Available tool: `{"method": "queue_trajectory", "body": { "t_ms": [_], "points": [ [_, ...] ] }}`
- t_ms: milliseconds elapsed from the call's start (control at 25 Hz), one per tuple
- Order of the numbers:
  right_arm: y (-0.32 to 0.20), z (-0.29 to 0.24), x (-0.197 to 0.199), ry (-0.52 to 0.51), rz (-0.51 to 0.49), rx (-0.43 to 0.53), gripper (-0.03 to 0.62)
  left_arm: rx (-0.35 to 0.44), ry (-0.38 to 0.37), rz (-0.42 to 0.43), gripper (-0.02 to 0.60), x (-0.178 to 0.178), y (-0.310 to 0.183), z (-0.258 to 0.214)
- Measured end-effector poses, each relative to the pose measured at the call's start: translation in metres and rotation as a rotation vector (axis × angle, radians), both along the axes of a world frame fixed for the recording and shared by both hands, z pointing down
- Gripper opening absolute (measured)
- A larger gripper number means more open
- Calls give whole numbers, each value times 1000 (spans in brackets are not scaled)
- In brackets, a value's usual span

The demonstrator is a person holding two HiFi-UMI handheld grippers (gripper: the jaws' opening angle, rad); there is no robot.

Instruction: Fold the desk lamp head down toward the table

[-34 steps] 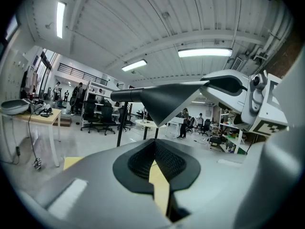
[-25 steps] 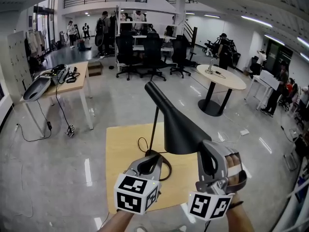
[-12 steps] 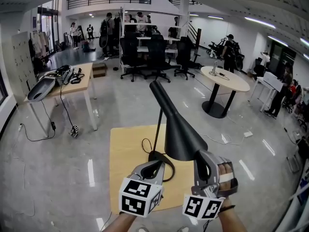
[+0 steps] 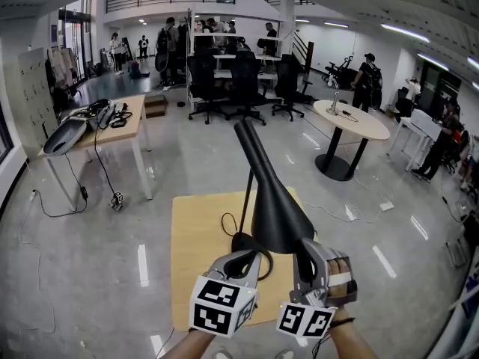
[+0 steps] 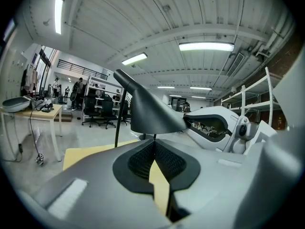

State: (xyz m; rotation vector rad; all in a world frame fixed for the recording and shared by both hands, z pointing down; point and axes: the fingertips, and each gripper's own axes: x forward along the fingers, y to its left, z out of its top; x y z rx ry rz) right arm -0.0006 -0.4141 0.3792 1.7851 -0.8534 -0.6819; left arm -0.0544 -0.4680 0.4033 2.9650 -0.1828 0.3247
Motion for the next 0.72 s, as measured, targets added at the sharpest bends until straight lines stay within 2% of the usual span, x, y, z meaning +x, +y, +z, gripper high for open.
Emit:
{"method": "queue_trajectory", "body": {
  "t_ms": [200, 400, 720],
  "points": [
    [-27, 11, 20, -21, -5, -11, 70, 5, -14, -6, 17, 18, -24, -4],
    [-29, 24, 42, -40, -11, 1, 80, 4, -29, -22, 17, 37, -23, -2],
    [-59, 44, 51, -53, -24, 6, 91, 12, -44, -33, 17, 46, -48, 6]
  ]
}}
